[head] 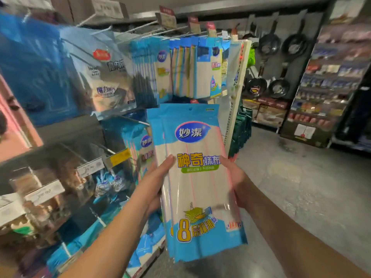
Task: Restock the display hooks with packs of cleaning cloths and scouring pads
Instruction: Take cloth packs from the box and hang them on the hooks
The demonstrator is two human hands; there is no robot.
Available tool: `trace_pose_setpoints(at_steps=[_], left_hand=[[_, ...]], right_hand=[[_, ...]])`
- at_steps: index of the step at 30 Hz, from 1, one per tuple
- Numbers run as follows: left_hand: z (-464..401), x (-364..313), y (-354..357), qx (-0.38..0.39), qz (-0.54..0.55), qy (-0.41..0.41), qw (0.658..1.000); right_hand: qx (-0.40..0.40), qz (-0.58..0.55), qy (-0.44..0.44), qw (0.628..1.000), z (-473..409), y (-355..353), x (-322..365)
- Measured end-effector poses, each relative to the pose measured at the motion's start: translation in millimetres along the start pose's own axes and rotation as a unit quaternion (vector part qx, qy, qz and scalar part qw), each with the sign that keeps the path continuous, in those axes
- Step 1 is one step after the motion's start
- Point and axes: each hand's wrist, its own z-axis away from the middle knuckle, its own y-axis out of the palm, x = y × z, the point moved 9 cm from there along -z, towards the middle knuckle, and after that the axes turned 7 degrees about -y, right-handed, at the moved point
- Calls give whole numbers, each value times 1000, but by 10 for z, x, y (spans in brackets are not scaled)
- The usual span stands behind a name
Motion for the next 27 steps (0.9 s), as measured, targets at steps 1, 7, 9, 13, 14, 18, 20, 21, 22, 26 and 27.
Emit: trace_pose_setpoints(at_steps=[1, 7, 9, 13, 14, 18, 20, 21, 22, 26, 27], left_hand=[[-198, -125, 25, 4, -3, 2, 1000], [-1187, -554, 66, 1, -16, -4, 1000], [-1463, -684, 60, -15, -19, 16, 1000], [-2054, -901, 83, -50, -18, 51, 997], [-2203, -939, 125, -59, -20, 57, 996], [-2781, -1118, 381, -89, -26, 73, 993], [-3065, -1210, 472, -100, -20, 87, 991], [-3198, -1256, 515, -104, -19, 96, 990], [-3328, -1305, 553, -109, -19, 106, 988], [-3754, -1508, 721, -122, -34, 131, 983], [-3837, -1560, 742, -133, -39, 138, 981]], right_hand=[[12, -13, -1, 1000, -189, 38, 82], [25, 37, 42, 998, -1204, -58, 365], [36, 76, 54, 995, -1574, -116, 436], [26, 156, -148, 976, -2435, -207, 1222], [6, 165, -211, 964, -2653, -252, 1500], [25, 262, -355, 897, -3505, -247, 2340], [77, 270, -376, 883, -3923, -237, 2580], [99, 264, -377, 882, -4132, -246, 2679], [118, 269, -377, 878, -4338, -259, 2769], [153, 317, -381, 855, -4983, -323, 3061], [166, 316, -379, 854, -5076, -303, 3123]])
